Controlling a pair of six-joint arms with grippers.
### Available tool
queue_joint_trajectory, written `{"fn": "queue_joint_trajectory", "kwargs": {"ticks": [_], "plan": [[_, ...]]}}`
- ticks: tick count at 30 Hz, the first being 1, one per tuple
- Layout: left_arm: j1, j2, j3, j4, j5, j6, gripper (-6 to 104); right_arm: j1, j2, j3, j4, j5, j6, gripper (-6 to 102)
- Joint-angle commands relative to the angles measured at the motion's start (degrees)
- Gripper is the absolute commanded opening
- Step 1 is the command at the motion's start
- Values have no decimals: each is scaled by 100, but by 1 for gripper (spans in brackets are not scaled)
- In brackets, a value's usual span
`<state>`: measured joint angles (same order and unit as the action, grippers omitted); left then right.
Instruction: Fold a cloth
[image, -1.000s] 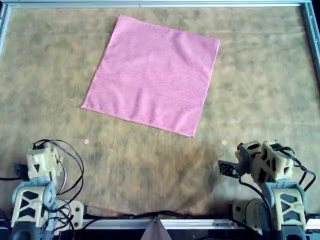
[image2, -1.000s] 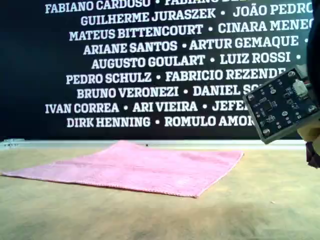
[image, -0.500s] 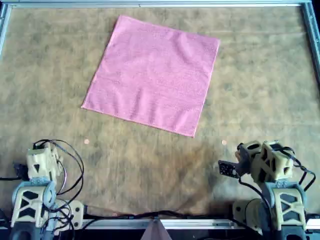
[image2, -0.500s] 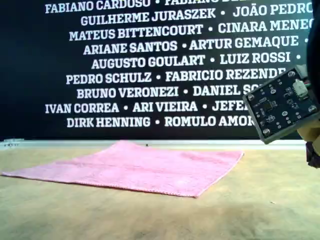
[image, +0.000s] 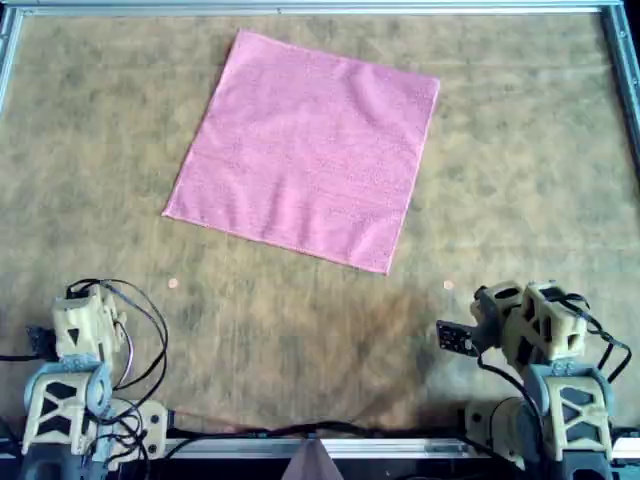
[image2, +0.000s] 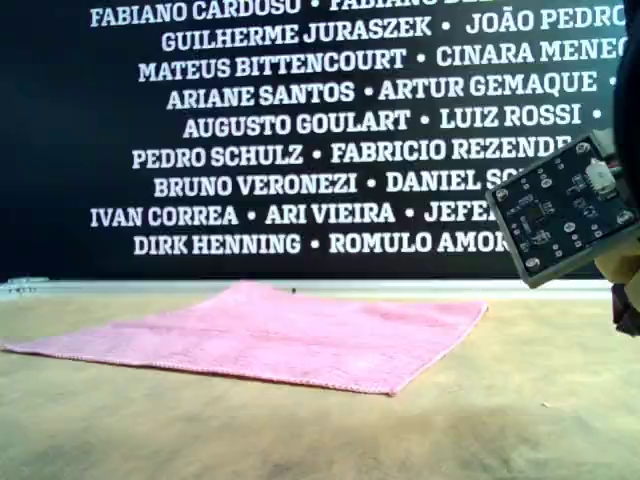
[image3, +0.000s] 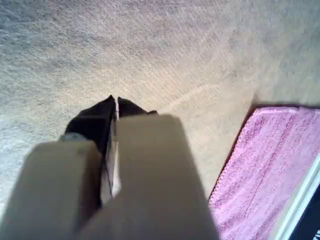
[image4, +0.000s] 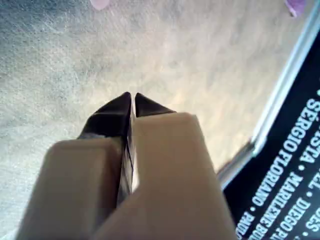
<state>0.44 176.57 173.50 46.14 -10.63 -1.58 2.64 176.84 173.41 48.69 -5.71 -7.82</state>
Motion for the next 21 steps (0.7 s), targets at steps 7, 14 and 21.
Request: {"fn": "queue_joint_trajectory", "kwargs": {"ticks": [7,14,21], "plan": [[53,35,-88,9,9,9,0,9,255,62,88,9,-9,0],[53,35,-88,9,9,9,0,9,255,62,88,9,-9,0],[44,35,-88,9,18,-26,0,70,255,53,88,-88,70,0]]}}
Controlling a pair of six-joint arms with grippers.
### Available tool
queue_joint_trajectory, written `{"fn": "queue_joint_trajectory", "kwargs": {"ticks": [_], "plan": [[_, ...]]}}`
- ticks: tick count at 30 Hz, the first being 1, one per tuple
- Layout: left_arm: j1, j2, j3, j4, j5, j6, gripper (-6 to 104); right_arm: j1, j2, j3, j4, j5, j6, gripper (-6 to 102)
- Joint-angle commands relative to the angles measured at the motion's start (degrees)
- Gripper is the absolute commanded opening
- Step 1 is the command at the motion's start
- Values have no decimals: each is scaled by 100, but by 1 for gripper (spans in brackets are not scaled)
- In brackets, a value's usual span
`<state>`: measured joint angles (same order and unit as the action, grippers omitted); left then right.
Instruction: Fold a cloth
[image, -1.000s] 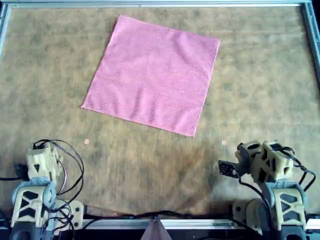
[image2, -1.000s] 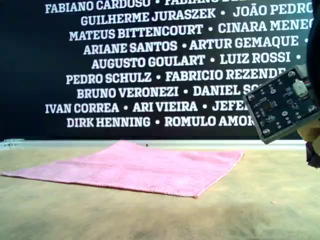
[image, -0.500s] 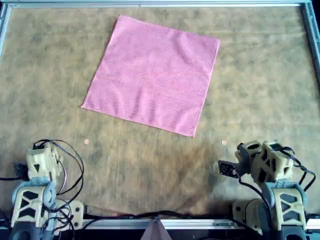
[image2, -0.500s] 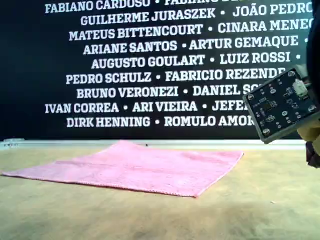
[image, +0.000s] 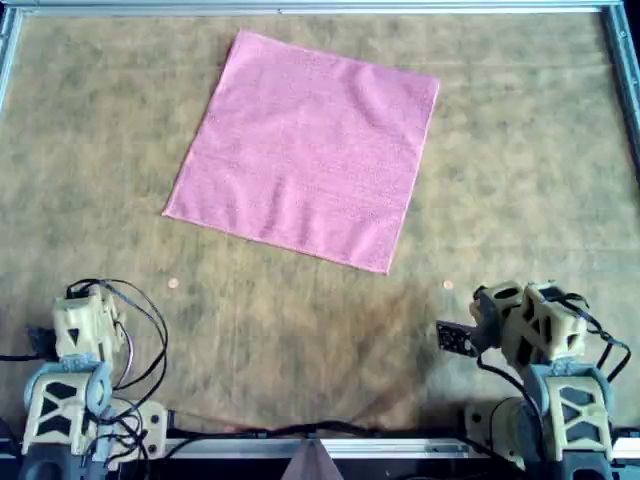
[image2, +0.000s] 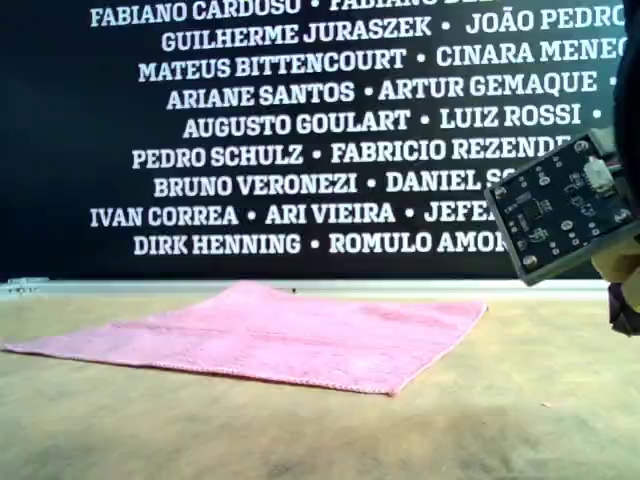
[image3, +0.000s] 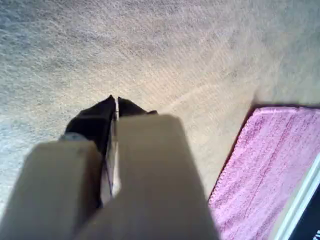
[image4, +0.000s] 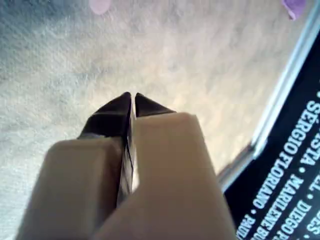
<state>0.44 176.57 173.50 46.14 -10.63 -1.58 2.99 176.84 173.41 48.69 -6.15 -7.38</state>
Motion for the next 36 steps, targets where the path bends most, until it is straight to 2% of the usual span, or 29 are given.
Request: {"fn": "queue_joint_trajectory", "kwargs": {"ticks": [1,15,19,21,24,26,29,33,36], "plan": [[44,35,-88,9,18,-26,0,35,255,53,88,-44,26,0],[44,35,-88,0,26,-26,1,44,246,53,88,-62,35,1],[26,53,-97,-149,62,-44,2,44,246,44,-220,-290,35,1],[-79,53,-97,-290,272,-44,4,44,246,44,-448,-510,26,3],[-290,44,-97,-606,765,-44,18,44,246,44,-615,-932,35,12],[-308,44,-97,-782,1037,-35,32,44,246,44,-686,-1248,35,22],[-316,44,-97,-984,1310,35,53,44,246,35,-888,-1644,35,37],[-316,44,-97,-1028,1345,-26,73,35,246,-9,-1266,-1863,35,50],[-316,44,-97,-1037,1301,26,79,53,246,-211,-1494,-1881,44,55]]}}
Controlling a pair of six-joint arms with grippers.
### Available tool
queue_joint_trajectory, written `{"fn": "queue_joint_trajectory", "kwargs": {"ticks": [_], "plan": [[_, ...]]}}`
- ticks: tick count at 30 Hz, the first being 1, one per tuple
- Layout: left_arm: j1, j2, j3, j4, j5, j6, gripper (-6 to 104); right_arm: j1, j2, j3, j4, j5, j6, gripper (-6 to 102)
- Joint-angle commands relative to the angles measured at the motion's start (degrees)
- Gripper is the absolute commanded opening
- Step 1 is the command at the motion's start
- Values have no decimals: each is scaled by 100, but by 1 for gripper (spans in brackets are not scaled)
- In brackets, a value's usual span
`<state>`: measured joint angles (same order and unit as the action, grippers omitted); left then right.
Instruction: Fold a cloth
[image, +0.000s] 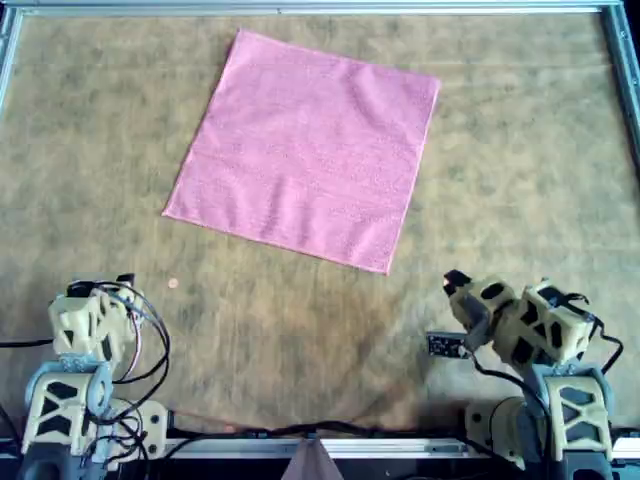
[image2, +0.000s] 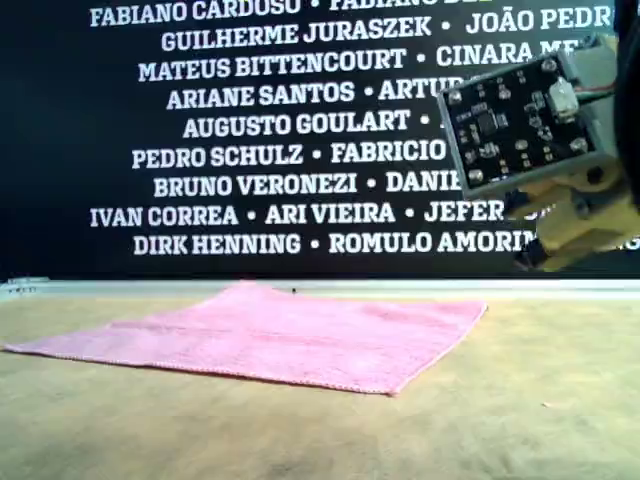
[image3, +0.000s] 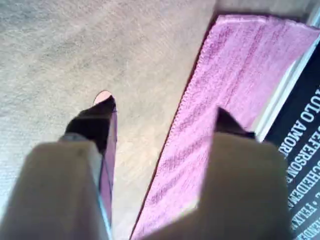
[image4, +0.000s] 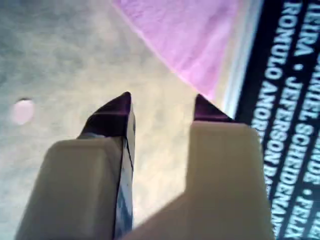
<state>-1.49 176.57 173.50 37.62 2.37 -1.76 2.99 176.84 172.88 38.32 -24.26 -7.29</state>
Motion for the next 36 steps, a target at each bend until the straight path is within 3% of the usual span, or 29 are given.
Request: {"fn": "queue_joint_trajectory", "kwargs": {"ticks": [1,8,18,25,31,36], "plan": [[-123,44,-97,-185,-9,44,79,53,246,-246,-554,-79,35,56],[-114,44,-545,-193,-44,70,79,53,246,-1020,-1292,-79,35,57],[-123,35,-949,-237,62,79,79,53,220,-1028,-1318,9,44,57],[-123,-211,-1195,-1169,53,9,79,53,220,-1239,-1362,18,44,57],[-123,-2136,-3041,-1257,62,18,79,53,79,-2215,-1362,-53,62,57],[-220,-4685,-4104,-1257,62,62,80,62,-2276,-3076,-1362,-70,299,57]]}}
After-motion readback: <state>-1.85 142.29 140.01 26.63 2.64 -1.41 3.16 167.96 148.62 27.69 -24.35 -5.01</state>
